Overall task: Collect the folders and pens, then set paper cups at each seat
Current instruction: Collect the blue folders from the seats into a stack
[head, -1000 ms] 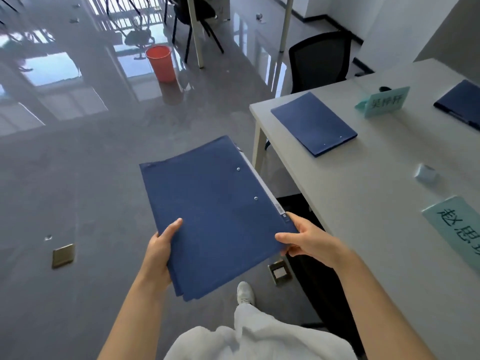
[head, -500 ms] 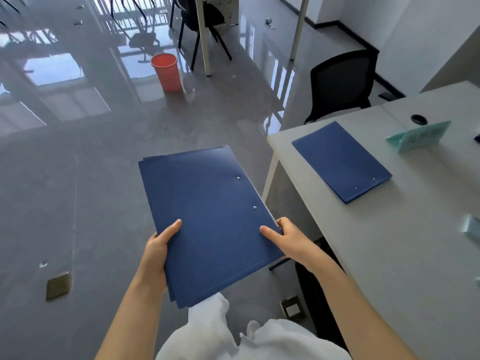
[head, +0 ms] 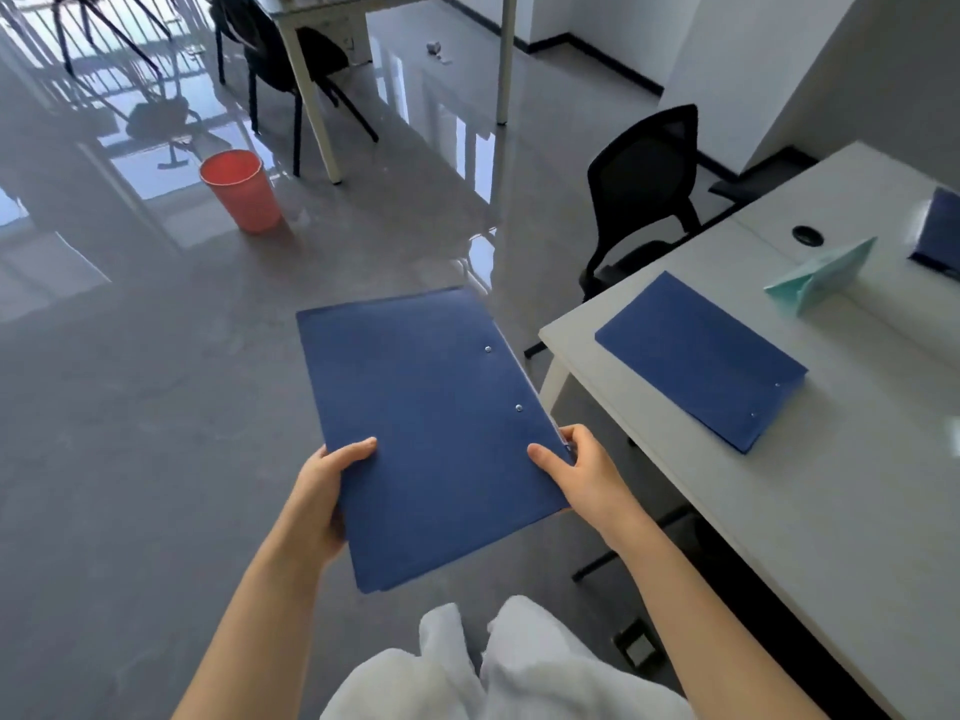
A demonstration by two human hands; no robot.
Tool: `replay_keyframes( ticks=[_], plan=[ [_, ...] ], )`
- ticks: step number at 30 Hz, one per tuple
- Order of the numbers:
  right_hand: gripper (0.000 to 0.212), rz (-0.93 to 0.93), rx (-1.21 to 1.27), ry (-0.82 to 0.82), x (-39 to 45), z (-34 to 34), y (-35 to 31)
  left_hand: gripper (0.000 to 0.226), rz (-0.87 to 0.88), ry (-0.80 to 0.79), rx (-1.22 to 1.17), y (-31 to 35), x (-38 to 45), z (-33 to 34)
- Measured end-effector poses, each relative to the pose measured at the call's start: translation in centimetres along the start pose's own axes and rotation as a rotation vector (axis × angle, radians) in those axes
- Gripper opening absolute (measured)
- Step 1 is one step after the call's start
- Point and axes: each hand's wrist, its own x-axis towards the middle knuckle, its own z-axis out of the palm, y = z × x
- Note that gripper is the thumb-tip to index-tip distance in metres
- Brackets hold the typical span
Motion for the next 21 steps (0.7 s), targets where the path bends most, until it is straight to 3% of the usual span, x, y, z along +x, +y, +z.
replay_keyframes(
  ticks=[4, 8, 16, 21],
  plan=[
    [0.033, -0.014, 0.022, 0.093, 2.3, 0.5, -0.7, 0.031, -0.129, -0.042, 0.055, 3.1, 4.6, 1.1],
    [0.031, 0.010, -0.044, 0.145, 6.0, 0.1, -2.0, 0.036, -0.074, 0.003, 0.100, 4.8, 8.7, 3.7],
    [0.033, 0.161, -0.032, 0.050, 18.2, -5.2, -4.6, 0.037, -0.071, -0.033, 0.190, 11.4, 18.8, 10.3],
    [0.034, 0.261, 0.047, 0.200, 25.5, -9.2, -6.5, 0.037, -0.079, -0.036, 0.228, 15.1, 23.9, 13.4]
  ],
)
